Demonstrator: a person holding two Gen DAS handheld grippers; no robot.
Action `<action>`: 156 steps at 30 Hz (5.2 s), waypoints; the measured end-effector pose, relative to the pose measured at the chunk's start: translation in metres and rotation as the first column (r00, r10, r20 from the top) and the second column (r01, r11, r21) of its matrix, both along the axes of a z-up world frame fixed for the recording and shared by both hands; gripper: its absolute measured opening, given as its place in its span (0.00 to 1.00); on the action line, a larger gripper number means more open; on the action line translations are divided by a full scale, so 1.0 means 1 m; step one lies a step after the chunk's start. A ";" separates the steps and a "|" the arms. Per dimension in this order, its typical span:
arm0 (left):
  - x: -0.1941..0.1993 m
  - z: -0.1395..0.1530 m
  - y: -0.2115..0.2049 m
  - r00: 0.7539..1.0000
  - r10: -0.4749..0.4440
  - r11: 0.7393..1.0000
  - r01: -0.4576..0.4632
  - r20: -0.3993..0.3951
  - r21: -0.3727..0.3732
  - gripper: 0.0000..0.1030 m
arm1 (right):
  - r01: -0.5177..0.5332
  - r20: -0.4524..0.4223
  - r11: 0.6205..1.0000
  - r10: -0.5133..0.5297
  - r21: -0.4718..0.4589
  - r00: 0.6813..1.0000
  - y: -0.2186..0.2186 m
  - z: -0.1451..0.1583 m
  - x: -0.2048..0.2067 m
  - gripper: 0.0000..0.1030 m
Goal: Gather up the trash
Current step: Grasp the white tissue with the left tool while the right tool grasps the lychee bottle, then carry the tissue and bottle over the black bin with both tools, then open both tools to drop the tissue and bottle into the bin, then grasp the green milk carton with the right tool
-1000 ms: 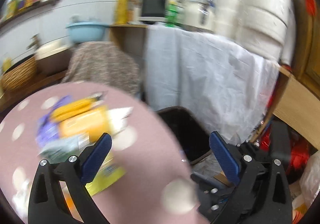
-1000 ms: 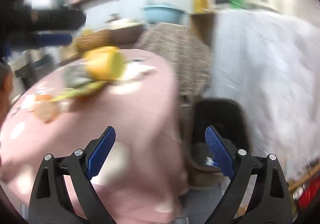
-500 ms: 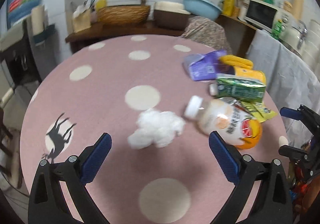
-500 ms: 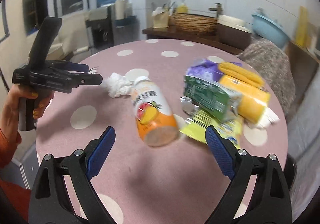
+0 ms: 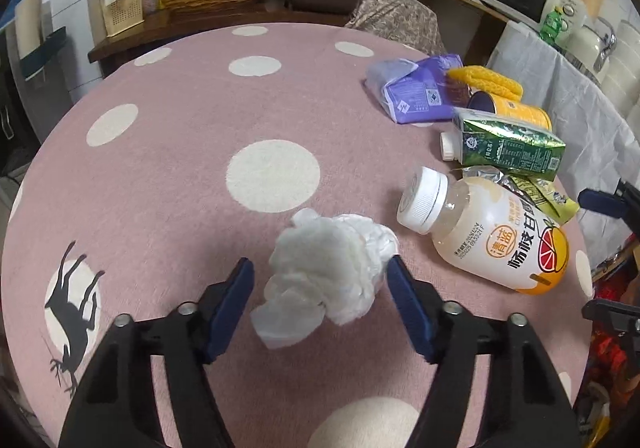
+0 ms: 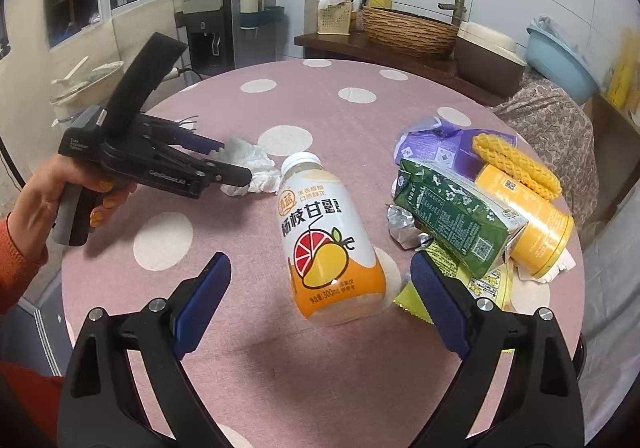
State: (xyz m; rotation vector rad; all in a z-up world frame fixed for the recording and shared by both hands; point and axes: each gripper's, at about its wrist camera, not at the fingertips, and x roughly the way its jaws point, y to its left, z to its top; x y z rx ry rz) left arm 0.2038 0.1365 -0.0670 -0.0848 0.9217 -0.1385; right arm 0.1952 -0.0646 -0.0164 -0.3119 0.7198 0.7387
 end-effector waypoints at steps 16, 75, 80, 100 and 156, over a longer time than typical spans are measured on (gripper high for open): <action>-0.038 0.011 0.006 0.994 0.048 0.999 -0.049 0.093 0.006 0.36 | -0.086 0.012 0.943 0.095 -0.322 0.995 0.078 -0.016 0.030 0.88; 0.023 0.069 -0.336 0.795 -0.593 0.798 0.601 0.125 -0.039 0.36 | 0.701 -0.065 0.668 -0.711 0.248 0.700 -0.301 -0.012 -0.031 0.60; 0.058 0.045 -0.424 0.773 -0.634 0.774 0.633 0.024 0.024 0.36 | 0.801 -0.093 0.556 -0.806 0.222 0.585 -0.338 -0.040 -0.034 0.60; 0.148 -0.086 -0.544 0.778 -0.541 0.780 0.606 -0.320 0.154 0.42 | 0.883 -0.258 0.433 -0.846 0.181 0.467 -0.414 -0.128 -0.019 0.60; 0.015 0.107 -0.183 0.939 -0.189 0.978 0.206 0.287 -0.030 0.83 | 0.686 -0.430 0.686 -0.710 -0.243 0.558 -0.345 -0.244 0.187 0.76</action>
